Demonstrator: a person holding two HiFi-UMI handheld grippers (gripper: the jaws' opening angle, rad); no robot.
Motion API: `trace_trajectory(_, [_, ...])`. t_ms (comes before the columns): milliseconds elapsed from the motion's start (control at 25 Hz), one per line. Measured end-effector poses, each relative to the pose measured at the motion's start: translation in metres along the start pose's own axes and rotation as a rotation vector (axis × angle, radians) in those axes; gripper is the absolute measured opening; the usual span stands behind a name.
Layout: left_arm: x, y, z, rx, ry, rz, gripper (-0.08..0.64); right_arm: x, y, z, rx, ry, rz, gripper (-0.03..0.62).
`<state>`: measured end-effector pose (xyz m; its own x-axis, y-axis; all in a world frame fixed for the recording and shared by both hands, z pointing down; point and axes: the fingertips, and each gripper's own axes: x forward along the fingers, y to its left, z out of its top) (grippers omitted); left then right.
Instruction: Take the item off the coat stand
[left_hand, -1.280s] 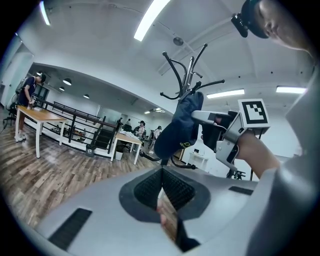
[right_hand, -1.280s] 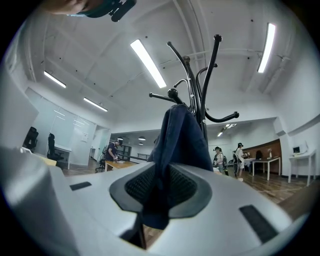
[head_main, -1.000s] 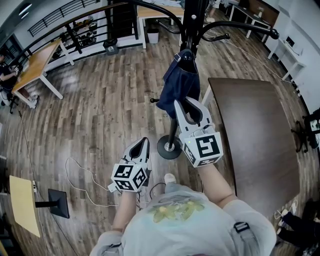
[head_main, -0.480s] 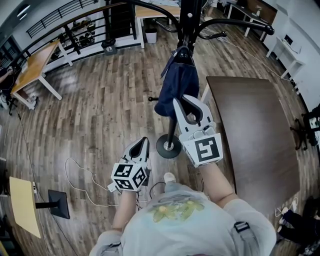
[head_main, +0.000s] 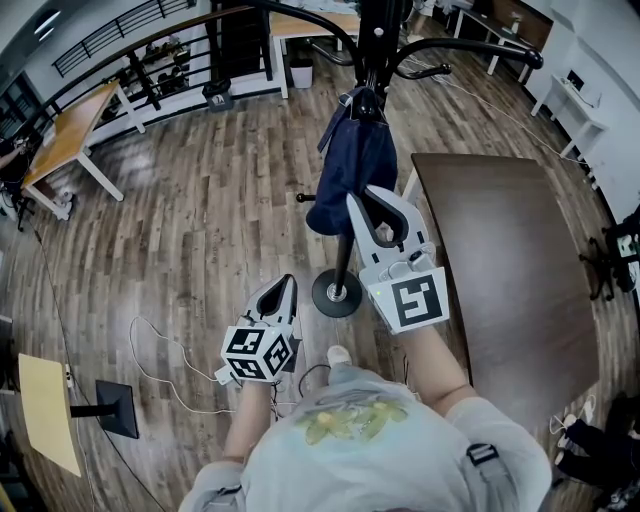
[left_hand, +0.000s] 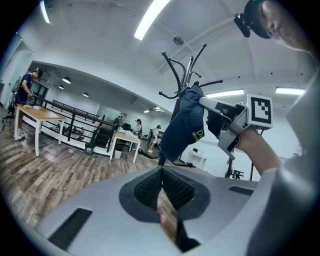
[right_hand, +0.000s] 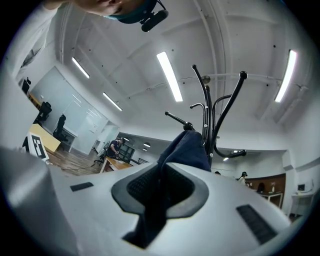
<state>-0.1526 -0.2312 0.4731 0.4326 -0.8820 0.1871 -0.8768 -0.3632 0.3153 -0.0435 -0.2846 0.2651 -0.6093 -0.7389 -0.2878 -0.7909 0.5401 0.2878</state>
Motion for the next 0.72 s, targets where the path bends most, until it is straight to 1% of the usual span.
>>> trace_trajectory(400, [-0.001,-0.005,-0.004,0.001,0.006,-0.001,0.015,-0.011,0.005,0.014,-0.005,-0.052,0.006,0.051])
trace_trajectory(720, [-0.009,-0.015,-0.006,0.005,0.004,-0.006,0.015,-0.023,0.008,0.024,-0.004,-0.063,0.008,0.051])
